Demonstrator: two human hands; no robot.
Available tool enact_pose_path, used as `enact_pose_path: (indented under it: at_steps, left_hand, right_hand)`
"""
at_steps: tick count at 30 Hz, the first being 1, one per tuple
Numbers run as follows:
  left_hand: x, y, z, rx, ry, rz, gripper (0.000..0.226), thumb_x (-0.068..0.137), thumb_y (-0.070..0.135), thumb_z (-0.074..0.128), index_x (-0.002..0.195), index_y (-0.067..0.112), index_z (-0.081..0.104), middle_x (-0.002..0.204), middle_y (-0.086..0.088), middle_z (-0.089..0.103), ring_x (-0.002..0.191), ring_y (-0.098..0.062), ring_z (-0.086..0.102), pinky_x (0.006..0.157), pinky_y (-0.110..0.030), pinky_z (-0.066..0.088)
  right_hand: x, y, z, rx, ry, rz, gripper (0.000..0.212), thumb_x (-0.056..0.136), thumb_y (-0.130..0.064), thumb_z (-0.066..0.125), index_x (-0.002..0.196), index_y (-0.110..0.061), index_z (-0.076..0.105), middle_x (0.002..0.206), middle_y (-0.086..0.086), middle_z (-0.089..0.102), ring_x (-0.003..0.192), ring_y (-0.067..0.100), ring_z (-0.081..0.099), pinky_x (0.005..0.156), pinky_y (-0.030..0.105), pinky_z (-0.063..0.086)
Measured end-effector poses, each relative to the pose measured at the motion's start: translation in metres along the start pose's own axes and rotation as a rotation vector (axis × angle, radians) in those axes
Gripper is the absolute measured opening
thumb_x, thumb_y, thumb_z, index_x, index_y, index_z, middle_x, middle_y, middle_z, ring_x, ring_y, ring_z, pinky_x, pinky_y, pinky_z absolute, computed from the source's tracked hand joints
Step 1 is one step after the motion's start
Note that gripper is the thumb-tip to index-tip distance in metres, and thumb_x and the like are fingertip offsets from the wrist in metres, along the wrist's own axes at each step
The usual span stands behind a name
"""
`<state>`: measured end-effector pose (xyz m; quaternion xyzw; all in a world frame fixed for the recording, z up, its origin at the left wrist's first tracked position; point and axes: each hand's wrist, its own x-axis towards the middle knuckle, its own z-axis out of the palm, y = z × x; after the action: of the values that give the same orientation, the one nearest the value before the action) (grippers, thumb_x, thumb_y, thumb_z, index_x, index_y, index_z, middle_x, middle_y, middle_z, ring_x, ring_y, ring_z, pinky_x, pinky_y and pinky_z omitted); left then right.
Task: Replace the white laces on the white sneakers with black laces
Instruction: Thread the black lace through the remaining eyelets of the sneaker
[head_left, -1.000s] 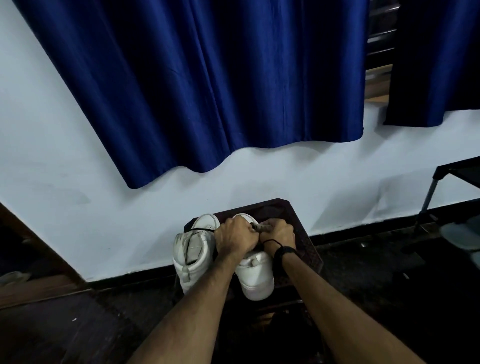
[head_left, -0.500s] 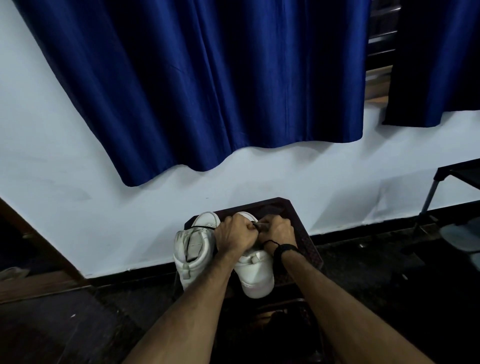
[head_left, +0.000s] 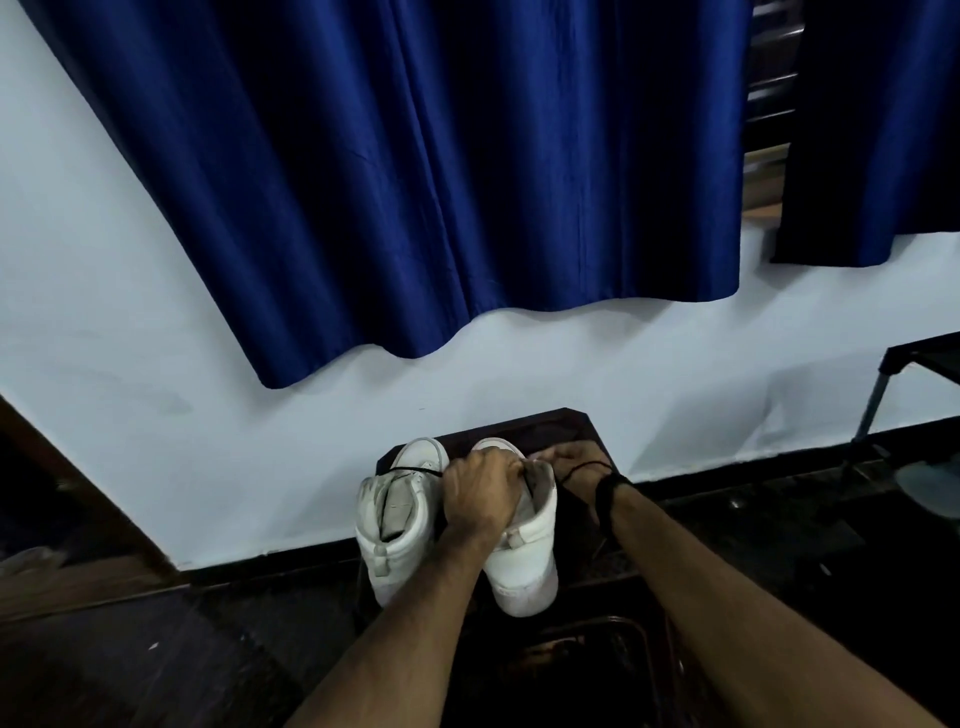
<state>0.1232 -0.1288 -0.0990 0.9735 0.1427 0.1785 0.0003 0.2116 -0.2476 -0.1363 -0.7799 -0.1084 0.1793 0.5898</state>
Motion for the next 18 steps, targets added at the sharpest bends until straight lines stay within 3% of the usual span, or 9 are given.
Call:
enact_pose_path:
  at_steps: [4,6,8,10,11,13,14,15,18]
  left_hand:
    - [-0.002,0.002,-0.004,0.009,0.043,0.028,0.026,0.095,0.035,0.050,0.091,0.021,0.072,0.090,-0.005,0.073,0.088,-0.027,0.069,0.069,-0.035,0.048]
    - [0.000,0.003,-0.003,0.024,0.037,0.027,0.025,0.092,0.036,0.054,0.086,0.021,0.072,0.086,-0.003,0.073,0.085,-0.025,0.069,0.072,-0.035,0.048]
    - [0.001,0.002,0.000,0.015,0.034,0.015,0.024,0.089,0.038,0.056,0.083,0.021,0.072,0.085,-0.001,0.073,0.086,-0.023,0.067,0.079,-0.037,0.044]
    - [0.000,0.000,0.003,-0.006,0.066,0.024,0.023,0.088,0.037,0.056,0.082,0.022,0.072,0.087,0.001,0.073,0.089,-0.022,0.065,0.083,-0.039,0.040]
    - [0.000,0.000,0.004,-0.009,0.072,0.028,0.024,0.089,0.038,0.055,0.084,0.022,0.072,0.090,0.002,0.072,0.091,-0.021,0.064,0.085,-0.039,0.039]
    - [0.001,-0.001,0.003,-0.016,0.077,0.027,0.025,0.091,0.040,0.053,0.089,0.024,0.072,0.094,0.003,0.072,0.096,-0.020,0.062,0.088,-0.038,0.037]
    - [0.001,-0.001,0.003,-0.026,0.077,0.023,0.025,0.092,0.040,0.053,0.091,0.025,0.072,0.096,0.003,0.072,0.097,-0.019,0.062,0.089,-0.038,0.037]
    - [0.000,-0.001,0.002,-0.032,0.076,0.019,0.025,0.092,0.041,0.053,0.091,0.025,0.072,0.096,0.004,0.072,0.098,-0.019,0.062,0.089,-0.038,0.036]
    - [-0.002,-0.001,0.002,-0.047,0.090,0.021,0.023,0.091,0.042,0.056,0.089,0.025,0.072,0.096,0.005,0.071,0.097,-0.020,0.061,0.089,-0.038,0.036]
  right_hand:
    - [-0.008,-0.008,0.005,-0.012,0.056,-0.010,0.021,0.079,-0.013,0.073,0.061,-0.023,0.070,0.092,0.005,0.074,0.096,0.021,0.067,0.099,0.033,0.048]
    - [-0.017,-0.015,0.005,-0.098,0.162,-0.032,0.009,0.085,-0.017,0.067,0.081,-0.019,0.075,0.097,0.005,0.073,0.099,0.020,0.065,0.093,0.025,0.048]
    - [-0.019,-0.016,0.002,-0.126,0.335,-0.036,0.016,0.090,-0.022,0.060,0.094,-0.013,0.072,0.102,0.010,0.071,0.102,0.025,0.063,0.090,0.029,0.046]
    - [-0.025,-0.030,-0.009,0.190,0.524,-0.038,0.014,0.092,-0.024,0.056,0.086,-0.016,0.065,0.089,0.009,0.071,0.095,0.031,0.065,0.087,0.036,0.050]
    - [-0.026,-0.037,-0.016,0.487,0.576,-0.065,0.016,0.094,-0.023,0.053,0.081,-0.016,0.059,0.077,0.006,0.068,0.084,0.031,0.067,0.082,0.038,0.053]
    - [-0.029,-0.046,-0.035,0.956,0.532,-0.129,0.021,0.100,-0.011,0.043,0.080,-0.015,0.049,0.063,0.003,0.060,0.058,0.021,0.063,0.063,0.035,0.056]
    - [-0.031,-0.049,-0.045,0.962,0.478,-0.159,0.023,0.100,-0.005,0.040,0.081,-0.015,0.047,0.063,0.004,0.057,0.052,0.019,0.057,0.056,0.033,0.053]
    - [-0.033,-0.050,-0.052,0.769,0.427,-0.176,0.023,0.096,-0.002,0.041,0.081,-0.017,0.048,0.067,0.006,0.056,0.053,0.020,0.054,0.055,0.032,0.048]
    - [-0.035,-0.036,-0.045,-0.386,0.186,-0.244,0.007,0.086,-0.013,0.053,0.088,-0.018,0.057,0.094,0.013,0.064,0.087,0.030,0.061,0.074,0.034,0.045]
